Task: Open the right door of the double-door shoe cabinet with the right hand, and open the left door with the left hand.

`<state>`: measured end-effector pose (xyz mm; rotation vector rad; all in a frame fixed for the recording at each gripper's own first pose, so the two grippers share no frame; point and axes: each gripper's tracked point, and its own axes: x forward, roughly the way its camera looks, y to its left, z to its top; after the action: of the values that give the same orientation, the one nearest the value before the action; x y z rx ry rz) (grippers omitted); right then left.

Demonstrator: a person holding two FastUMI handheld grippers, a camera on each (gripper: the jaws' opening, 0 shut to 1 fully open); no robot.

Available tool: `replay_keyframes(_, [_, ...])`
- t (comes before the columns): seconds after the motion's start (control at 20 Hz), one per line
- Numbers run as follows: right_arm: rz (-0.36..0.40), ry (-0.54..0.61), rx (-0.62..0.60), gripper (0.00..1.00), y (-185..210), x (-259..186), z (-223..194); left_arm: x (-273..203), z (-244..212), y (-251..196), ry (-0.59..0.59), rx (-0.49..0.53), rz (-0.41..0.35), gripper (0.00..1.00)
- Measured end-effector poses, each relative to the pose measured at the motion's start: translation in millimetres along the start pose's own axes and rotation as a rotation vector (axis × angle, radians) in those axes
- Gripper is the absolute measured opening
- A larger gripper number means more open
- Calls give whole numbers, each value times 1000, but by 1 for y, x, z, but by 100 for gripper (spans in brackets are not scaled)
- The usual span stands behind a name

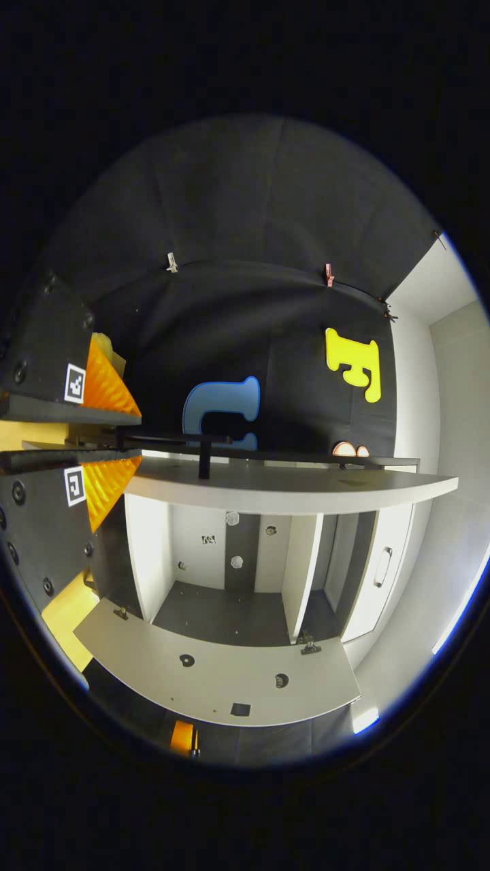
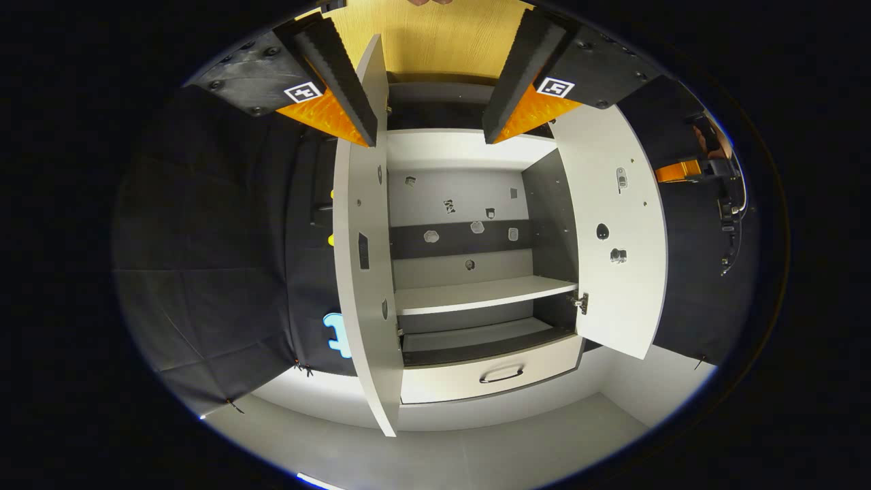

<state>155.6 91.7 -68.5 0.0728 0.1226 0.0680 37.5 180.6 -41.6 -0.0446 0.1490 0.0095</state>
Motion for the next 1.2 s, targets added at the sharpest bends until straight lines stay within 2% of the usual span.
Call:
replay_keyframes(0.05, [0, 1, 2, 98, -1, 0, 0, -6, 0, -5, 1, 1, -1, 22])
replay_keyframes(0.15, [-1, 3, 7, 98, -3, 1, 0, -17, 2, -13, -3, 11, 2, 37])
replay_keyframes(0.2, [-1, 2, 9, 98, -3, 0, 0, -22, 3, -17, -8, 20, 5, 38])
replay_keyframes(0.5, [8, -7, -14, 98, -5, -3, 3, -45, 10, -55, -44, 58, 11, 94])
replay_keyframes(0.55, [3, -12, -18, 98, -7, -3, 4, -48, 11, -63, -49, 55, 6, 97])
replay_keyframes(0.8, [-26, -56, -37, 98, -12, -6, 15, -52, 9, -98, -69, 46, -20, 97])
replay_keyframes(0.95, [-17, -61, -44, 98, -10, -11, 15, -54, 8, -117, -61, 47, -43, 97])
replay_keyframes(1.2, [-13, -66, -44, 98, -8, -12, 17, -60, 13, -124, -83, 54, -8, 97])
